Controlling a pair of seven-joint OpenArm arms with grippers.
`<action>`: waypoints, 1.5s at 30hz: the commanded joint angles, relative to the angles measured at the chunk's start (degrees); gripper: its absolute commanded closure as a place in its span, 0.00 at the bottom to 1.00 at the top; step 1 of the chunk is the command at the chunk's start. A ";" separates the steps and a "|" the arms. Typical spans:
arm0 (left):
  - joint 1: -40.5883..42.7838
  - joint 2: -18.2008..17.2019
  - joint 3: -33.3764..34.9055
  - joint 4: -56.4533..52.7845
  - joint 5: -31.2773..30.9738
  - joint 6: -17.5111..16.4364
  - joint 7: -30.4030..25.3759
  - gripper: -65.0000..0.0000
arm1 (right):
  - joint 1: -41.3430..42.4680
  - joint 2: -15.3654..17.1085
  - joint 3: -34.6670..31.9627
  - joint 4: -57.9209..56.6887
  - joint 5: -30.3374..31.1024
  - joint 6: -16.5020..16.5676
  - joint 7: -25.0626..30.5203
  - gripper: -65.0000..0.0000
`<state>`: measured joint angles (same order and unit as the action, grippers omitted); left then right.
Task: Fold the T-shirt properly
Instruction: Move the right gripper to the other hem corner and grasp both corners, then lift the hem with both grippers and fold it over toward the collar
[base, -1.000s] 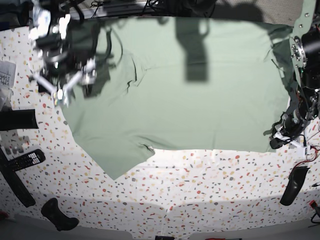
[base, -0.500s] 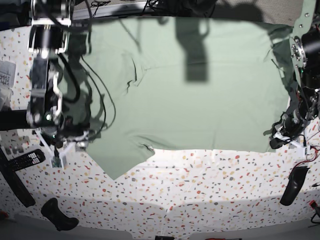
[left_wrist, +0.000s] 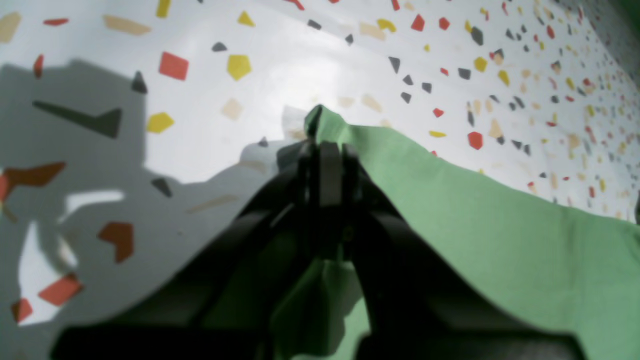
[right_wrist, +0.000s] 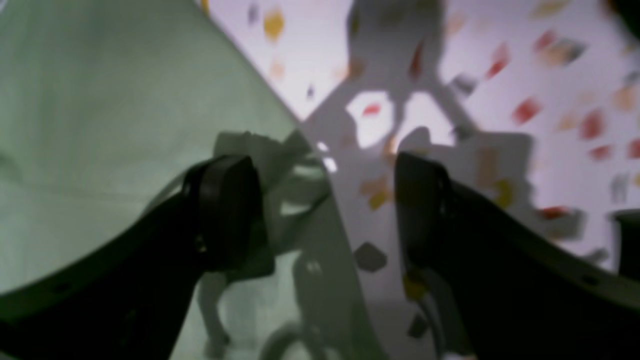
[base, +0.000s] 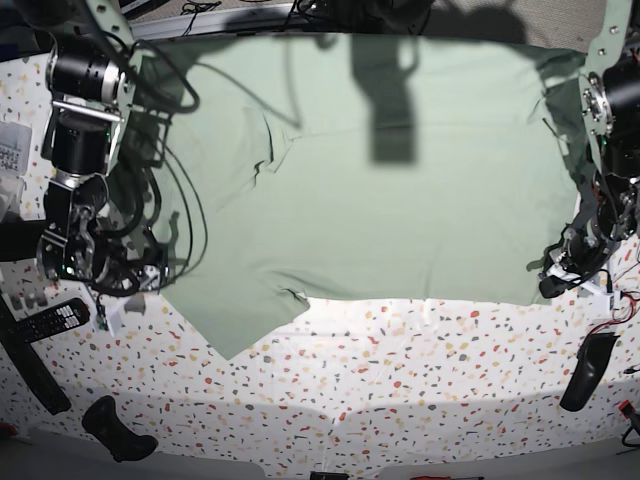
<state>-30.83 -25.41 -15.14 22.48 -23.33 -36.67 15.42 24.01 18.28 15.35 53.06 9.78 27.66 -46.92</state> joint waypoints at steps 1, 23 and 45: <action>-1.73 -0.98 -0.15 0.70 -0.76 -0.92 -1.75 1.00 | 1.62 0.74 0.59 -0.37 1.40 1.20 0.11 0.35; -1.75 -0.98 -0.15 0.70 -0.79 -0.92 -1.92 1.00 | 1.38 -1.27 0.76 -3.37 11.89 10.16 -2.80 0.85; -5.88 -0.98 -0.15 0.74 -0.76 -1.25 -0.72 1.00 | 8.87 -1.14 0.76 -3.30 8.00 10.49 1.68 1.00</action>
<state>-34.81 -25.43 -15.11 22.48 -23.16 -37.15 15.92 30.72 16.34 16.08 48.84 16.71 37.63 -46.37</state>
